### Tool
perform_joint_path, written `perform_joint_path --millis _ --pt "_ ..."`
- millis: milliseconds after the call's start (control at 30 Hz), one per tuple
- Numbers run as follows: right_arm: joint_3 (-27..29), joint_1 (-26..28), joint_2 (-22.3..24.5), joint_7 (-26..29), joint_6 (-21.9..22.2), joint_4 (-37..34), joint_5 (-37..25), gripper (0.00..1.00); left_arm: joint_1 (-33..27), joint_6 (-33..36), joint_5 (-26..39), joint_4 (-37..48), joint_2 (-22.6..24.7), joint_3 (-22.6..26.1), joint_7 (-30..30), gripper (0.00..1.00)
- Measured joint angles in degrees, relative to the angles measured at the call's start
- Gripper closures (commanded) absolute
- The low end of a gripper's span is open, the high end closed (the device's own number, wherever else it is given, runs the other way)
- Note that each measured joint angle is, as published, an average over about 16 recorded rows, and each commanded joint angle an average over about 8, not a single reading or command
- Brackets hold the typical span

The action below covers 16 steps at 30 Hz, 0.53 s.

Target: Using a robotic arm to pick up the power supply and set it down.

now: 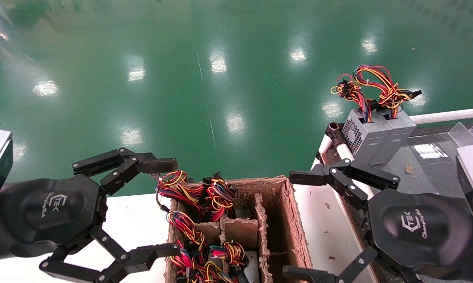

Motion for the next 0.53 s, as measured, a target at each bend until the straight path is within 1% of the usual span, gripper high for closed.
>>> perform_joint_path --millis 533 --pt "0.0 0.5 -0.1 -0.2 0.3 -0.9 -0.5 0.00 0.0 0.0 0.0 0.0 0.0 0.0 0.0 0.00"
